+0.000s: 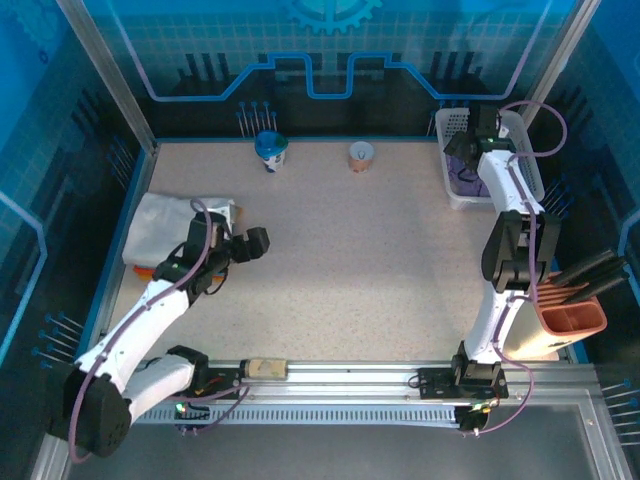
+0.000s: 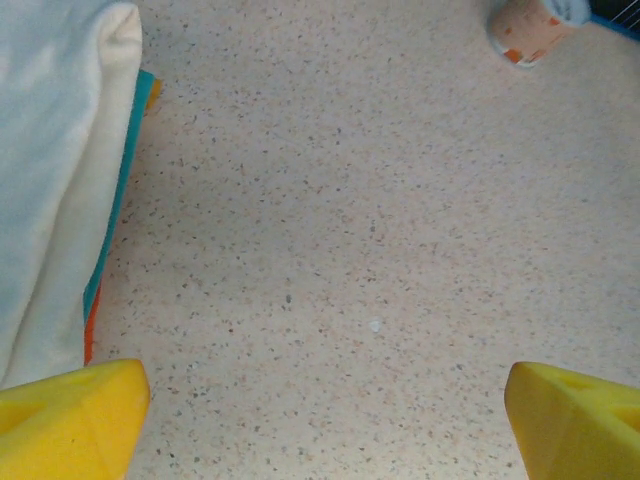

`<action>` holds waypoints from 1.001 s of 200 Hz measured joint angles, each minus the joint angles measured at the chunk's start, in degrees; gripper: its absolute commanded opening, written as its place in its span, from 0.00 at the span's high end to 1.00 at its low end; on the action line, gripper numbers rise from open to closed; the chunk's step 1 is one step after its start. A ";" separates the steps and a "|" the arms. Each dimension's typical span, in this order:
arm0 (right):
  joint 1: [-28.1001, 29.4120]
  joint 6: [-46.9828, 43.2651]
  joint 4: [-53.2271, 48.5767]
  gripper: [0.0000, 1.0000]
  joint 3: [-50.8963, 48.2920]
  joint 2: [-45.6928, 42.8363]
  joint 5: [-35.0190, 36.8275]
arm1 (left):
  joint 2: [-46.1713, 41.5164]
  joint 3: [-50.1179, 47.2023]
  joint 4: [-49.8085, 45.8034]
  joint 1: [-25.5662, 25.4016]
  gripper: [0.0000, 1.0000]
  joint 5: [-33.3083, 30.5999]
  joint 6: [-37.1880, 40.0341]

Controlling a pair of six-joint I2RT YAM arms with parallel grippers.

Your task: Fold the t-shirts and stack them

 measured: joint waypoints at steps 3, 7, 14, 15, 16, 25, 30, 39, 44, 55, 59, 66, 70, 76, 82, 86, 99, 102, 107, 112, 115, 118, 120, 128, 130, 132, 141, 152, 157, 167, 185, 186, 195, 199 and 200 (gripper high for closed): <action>-0.07 0.26 0.04 0.05 0.07 0.42 0.15 | -0.52 -0.37 0.11 0.00 0.07 0.09 -0.09; -0.13 0.48 0.07 0.05 0.07 0.79 0.17 | -1.09 -0.76 0.17 0.00 0.07 0.15 -0.24; -0.28 0.98 -0.04 0.06 0.07 1.55 0.17 | -1.97 -1.49 0.44 0.00 0.07 0.20 -0.59; -0.31 1.11 -0.09 0.06 0.09 1.75 0.17 | -2.10 -1.62 0.50 -0.02 0.07 0.22 -0.68; -0.33 1.16 -0.09 0.06 0.09 1.84 0.15 | -2.14 -1.68 0.50 -0.02 0.07 0.22 -0.70; -0.66 1.79 -0.09 0.06 0.09 2.89 -0.04 | -2.56 -2.23 0.59 0.00 0.08 0.39 -1.25; -1.03 2.14 -0.17 0.06 0.13 3.69 -0.31 | -2.64 -2.45 0.70 0.00 0.07 0.59 -1.49; -1.60 2.62 -0.35 0.06 0.17 4.92 -0.48 | -2.64 -2.69 0.85 -0.02 0.07 0.90 -1.75; -1.92 2.82 -0.50 0.06 0.20 5.57 -0.57 | -2.64 -2.80 0.92 -0.02 0.07 1.14 -1.97; -2.75 3.19 -1.11 0.06 0.33 7.08 -0.70 | -2.64 -2.97 0.92 -0.04 0.07 1.40 -2.58; -3.04 3.13 -1.29 0.06 0.44 7.56 -0.68 | -2.64 -3.04 0.94 -0.07 0.07 1.44 -2.67; -3.41 3.26 -1.40 0.06 1.01 8.35 -0.70 | -2.71 -3.21 0.92 -0.13 0.07 1.51 -2.99; -3.61 3.32 -1.66 0.06 1.36 8.70 -0.70 | -2.73 -3.28 0.90 -0.13 0.07 1.66 -3.04; -3.82 3.45 -2.16 0.06 2.16 9.33 -0.70 | -2.75 -3.45 0.94 -0.20 0.07 1.73 -3.19; -4.02 3.69 -3.13 0.05 3.21 9.99 -0.70 | -2.80 -3.58 0.92 -0.28 0.07 1.86 -3.32; -4.11 3.82 -3.69 0.05 3.93 10.40 -0.68 | -2.80 -3.65 0.94 -0.31 0.07 1.90 -3.48; -4.37 4.37 -5.53 0.06 6.73 12.15 -0.70 | -2.99 -4.09 1.16 -0.35 0.07 2.16 -4.09; -4.39 4.44 -5.92 0.06 7.43 12.59 -0.70 | -3.08 -4.17 1.20 -0.35 0.07 2.27 -4.11; -4.42 4.57 -6.45 0.06 8.39 13.31 -0.70 | -3.19 -4.37 1.33 -0.35 0.07 2.32 -4.35; -4.44 4.83 -7.28 0.07 9.38 14.01 -0.72 | -3.30 -4.48 1.31 -0.35 0.07 2.32 -4.48; -4.46 4.94 -7.80 0.07 10.03 14.40 -0.72 | -3.39 -4.55 1.33 -0.35 0.07 2.34 -4.52; -4.46 5.03 -8.44 0.07 10.84 15.04 -0.70 | -3.43 -4.61 1.38 -0.35 0.07 2.34 -4.52; -4.46 5.07 -8.66 0.07 11.19 15.30 -0.70 | -3.50 -4.66 1.38 -0.35 0.07 2.34 -4.55; -4.48 5.33 -10.14 0.08 13.40 17.00 -0.72 | -3.72 -4.79 1.31 -0.35 0.07 2.36 -4.61; -4.48 5.38 -10.80 0.08 14.27 17.70 -0.72 | -3.80 -4.83 1.33 -0.35 0.07 2.43 -4.70; -4.48 5.38 -10.99 0.08 14.62 17.97 -0.72 | -3.85 -4.85 1.33 -0.35 0.07 2.47 -4.72; -4.50 5.40 -12.85 0.08 17.66 20.50 -0.72 | -4.26 -4.98 1.31 -0.35 0.07 2.54 -4.96; -4.50 5.42 -14.58 0.11 20.41 23.04 -0.72 | -4.81 -5.03 1.25 -0.44 0.07 2.54 -5.18; -4.50 5.42 -15.30 0.12 21.40 24.09 -0.72 | -5.14 -5.03 1.27 -0.50 0.07 2.54 -5.42; -4.55 5.33 -16.44 0.16 22.60 25.73 -0.81 | -5.90 -5.05 1.25 -0.57 0.07 2.54 -5.66; -4.76 5.05 -17.75 0.29 23.43 27.45 -1.42 | -7.39 -5.31 1.36 -0.61 0.07 2.54 -6.23; -4.79 5.14 -17.79 0.30 23.47 27.50 -1.44 | -7.45 -5.35 1.36 -0.61 0.07 2.56 -6.27; -5.09 4.48 -18.23 0.44 24.04 27.91 -1.79 | -8.26 -5.86 1.36 -0.68 0.07 2.71 -6.84; -5.20 5.11 -18.36 0.51 24.20 27.91 -2.03 | -8.50 -6.05 1.31 -0.70 0.07 2.73 -7.13; -5.25 4.98 -18.43 0.53 24.22 27.91 -2.05 | -8.57 -6.14 1.31 -0.72 0.07 2.71 -7.13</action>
